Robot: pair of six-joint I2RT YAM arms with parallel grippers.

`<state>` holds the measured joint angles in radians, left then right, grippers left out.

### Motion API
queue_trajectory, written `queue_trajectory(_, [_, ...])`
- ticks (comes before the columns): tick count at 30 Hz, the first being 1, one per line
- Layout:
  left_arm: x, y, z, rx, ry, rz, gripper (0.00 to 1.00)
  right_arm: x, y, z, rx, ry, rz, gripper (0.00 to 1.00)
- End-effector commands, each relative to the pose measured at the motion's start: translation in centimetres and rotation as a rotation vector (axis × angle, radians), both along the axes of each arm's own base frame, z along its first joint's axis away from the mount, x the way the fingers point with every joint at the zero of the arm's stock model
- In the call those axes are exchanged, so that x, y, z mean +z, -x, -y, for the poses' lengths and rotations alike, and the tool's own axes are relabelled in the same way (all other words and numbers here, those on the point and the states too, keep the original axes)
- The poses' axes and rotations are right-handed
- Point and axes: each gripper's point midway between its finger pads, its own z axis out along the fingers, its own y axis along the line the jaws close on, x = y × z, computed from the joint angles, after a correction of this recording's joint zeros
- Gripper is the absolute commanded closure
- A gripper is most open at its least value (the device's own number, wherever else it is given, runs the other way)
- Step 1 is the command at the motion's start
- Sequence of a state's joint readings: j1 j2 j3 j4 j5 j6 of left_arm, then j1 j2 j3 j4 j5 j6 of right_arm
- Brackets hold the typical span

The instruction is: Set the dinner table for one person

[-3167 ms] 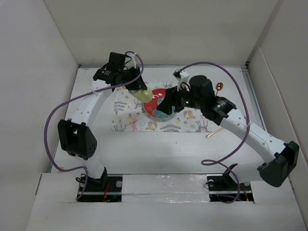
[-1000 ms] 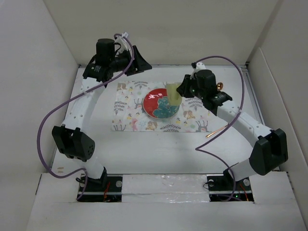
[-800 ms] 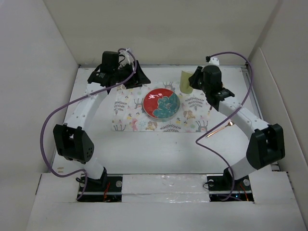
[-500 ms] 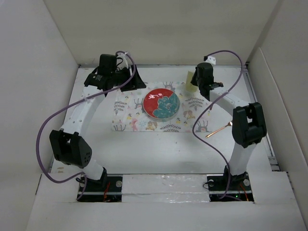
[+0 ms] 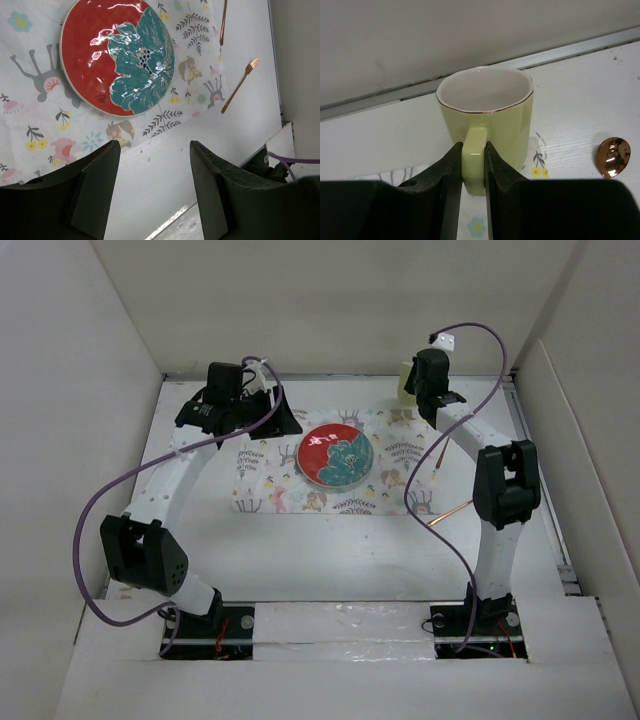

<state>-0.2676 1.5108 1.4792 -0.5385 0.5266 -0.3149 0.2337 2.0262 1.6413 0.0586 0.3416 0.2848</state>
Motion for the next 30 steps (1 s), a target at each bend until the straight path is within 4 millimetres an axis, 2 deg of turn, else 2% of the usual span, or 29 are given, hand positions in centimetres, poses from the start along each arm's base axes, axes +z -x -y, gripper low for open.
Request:
queue_trajectory(1, [0.2, -0.3, 0.5, -0.027, 0.021, 0.028, 0.46, 4.6, -1.7, 0.8, -0.032, 0.003, 0.165, 1.0])
queue_trajectory(4, [-0.2, -0.5, 0.8, -0.034, 0.031, 0.016, 0.46, 3.6, -1.2, 0.9, -0.038, -0.006, 0.152, 1.0])
queue_trajectory(5, [-0.4, -0.5, 0.9, -0.036, 0.034, 0.013, 0.46, 2.7, -0.9, 0.5, -0.03, -0.003, 0.134, 1.0])
queue_trajectory(9, [-0.7, -0.5, 1.0, -0.037, 0.041, 0.008, 0.46, 0.6, -0.4, 0.7, -0.036, 0.008, 0.087, 1.0])
queue_trajectory(18, [-1.2, -0.1, 0.8, -0.033, 0.038, 0.007, 0.46, -0.7, 0.4, 0.6, -0.054, 0.011, 0.006, 1.0])
queue_trajectory(22, [-1.3, 0.3, 0.9, -0.039, 0.047, 0.005, 0.46, -1.2, 1.6, 0.9, -0.064, 0.009, -0.017, 0.88])
queue_trajectory(25, [-1.3, 0.6, 0.9, -0.045, 0.054, 0.0, 0.46, -1.3, 2.7, 0.6, -0.062, -0.001, -0.026, 0.76])
queue_trajectory(30, [-1.6, 1.1, 0.9, -0.049, 0.062, -0.006, 0.46, -1.8, 4.3, 0.3, -0.059, -0.015, -0.053, 0.67])
